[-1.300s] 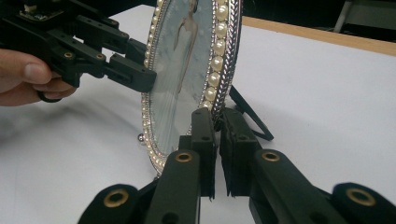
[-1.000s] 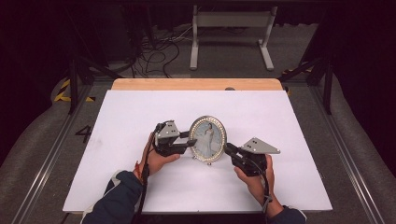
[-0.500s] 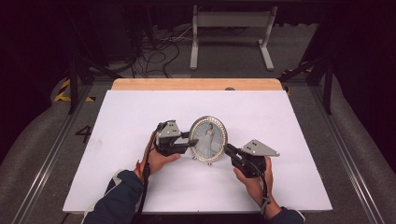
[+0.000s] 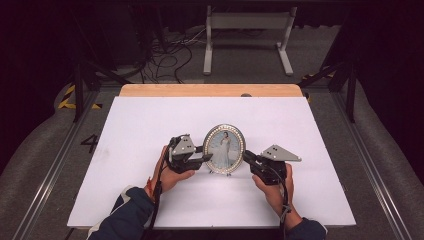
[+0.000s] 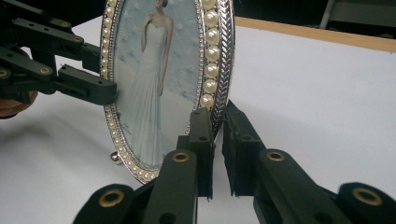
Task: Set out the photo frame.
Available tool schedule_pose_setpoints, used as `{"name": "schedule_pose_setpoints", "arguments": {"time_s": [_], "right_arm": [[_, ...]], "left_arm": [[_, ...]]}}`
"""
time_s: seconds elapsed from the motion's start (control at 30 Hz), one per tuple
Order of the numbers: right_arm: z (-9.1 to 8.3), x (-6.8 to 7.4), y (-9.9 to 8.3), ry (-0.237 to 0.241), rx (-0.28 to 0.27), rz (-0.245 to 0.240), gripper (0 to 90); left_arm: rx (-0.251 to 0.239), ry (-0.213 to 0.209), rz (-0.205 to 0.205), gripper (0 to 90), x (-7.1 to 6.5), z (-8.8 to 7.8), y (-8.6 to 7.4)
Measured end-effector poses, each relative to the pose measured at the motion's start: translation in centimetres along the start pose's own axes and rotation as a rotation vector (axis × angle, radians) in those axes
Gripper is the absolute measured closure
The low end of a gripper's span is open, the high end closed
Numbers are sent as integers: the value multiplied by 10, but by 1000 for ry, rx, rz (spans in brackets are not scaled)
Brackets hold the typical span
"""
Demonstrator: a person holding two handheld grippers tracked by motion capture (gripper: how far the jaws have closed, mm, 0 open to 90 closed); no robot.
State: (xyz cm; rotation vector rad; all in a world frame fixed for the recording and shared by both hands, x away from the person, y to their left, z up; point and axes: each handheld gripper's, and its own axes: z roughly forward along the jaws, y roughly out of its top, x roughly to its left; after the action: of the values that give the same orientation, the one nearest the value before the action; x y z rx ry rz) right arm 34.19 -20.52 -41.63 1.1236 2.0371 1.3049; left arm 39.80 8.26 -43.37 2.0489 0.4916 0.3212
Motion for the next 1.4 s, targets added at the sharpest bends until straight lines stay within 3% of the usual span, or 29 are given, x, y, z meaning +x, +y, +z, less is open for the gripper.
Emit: {"name": "schedule_pose_setpoints", "arguments": {"time_s": [0.4,0.53,0.63,0.8,1.23,1.4], "right_arm": [[-5,2,0,-9,1,-12,784],[-4,2,-1,-4,10,-16,782],[-1,2,-2,-8,19,-11,788],[3,2,-2,7,22,-22,822],[9,1,1,23,23,-40,829],[9,2,1,19,21,-52,829]], "left_arm": [[-42,-13,-47,569,10,-3,-1],[-46,-25,-47,640,11,-4,-1],[-19,-25,-23,657,6,-2,0],[-23,-40,-43,671,6,-5,-2],[-33,-10,-65,672,1,-9,-6],[-31,6,-47,661,0,-8,-6]]}}
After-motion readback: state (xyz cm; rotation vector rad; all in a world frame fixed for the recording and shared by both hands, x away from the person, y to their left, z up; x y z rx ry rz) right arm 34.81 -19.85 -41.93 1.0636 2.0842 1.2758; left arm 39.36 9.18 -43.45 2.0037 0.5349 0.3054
